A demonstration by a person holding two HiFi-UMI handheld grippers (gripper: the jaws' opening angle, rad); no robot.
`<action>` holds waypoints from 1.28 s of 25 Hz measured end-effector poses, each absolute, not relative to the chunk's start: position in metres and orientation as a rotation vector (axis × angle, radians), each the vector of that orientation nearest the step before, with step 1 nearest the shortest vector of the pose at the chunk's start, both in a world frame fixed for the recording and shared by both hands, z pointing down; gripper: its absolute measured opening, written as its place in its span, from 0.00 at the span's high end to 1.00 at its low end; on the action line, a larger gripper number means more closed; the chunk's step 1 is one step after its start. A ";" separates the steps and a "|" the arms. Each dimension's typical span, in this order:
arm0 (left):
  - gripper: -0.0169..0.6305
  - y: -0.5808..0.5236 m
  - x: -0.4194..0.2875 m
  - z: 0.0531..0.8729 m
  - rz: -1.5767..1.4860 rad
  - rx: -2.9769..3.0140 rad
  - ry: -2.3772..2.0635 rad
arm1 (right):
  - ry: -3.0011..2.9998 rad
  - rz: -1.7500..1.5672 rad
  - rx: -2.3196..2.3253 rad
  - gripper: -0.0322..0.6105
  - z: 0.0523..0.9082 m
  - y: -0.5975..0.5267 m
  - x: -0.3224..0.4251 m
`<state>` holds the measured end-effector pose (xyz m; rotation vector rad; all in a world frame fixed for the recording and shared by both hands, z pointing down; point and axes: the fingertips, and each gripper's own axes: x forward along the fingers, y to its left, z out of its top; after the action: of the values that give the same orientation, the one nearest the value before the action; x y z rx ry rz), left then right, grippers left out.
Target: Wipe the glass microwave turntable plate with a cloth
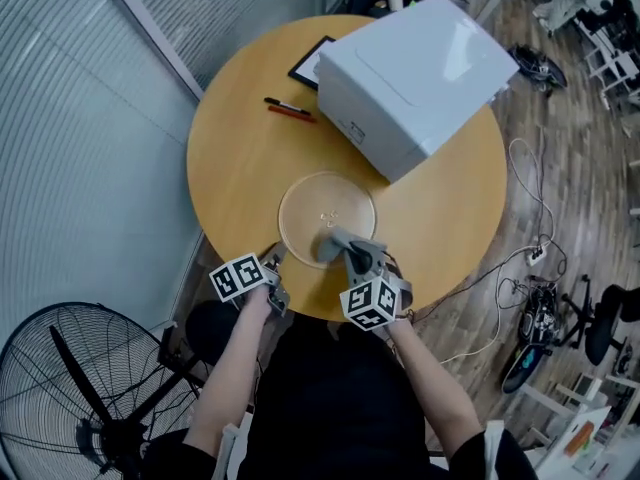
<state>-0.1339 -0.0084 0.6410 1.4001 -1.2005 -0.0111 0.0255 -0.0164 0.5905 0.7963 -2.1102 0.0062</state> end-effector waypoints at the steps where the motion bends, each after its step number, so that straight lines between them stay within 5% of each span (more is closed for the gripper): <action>1: 0.90 -0.006 -0.134 0.634 -0.021 1.414 -1.220 | -2.129 0.010 0.811 0.90 0.583 -0.015 0.029; 20: 0.98 0.071 -0.011 0.409 -0.063 2.055 -1.524 | -2.686 0.073 0.929 0.89 0.379 0.051 0.118; 32: 0.98 0.119 0.033 0.339 -0.049 2.236 -1.598 | -2.815 0.196 0.942 0.91 0.335 0.093 0.160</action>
<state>0.0329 0.1189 0.3392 2.2357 -1.5983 -0.0486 0.1603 0.0931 0.3347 0.9418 -2.8149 0.1959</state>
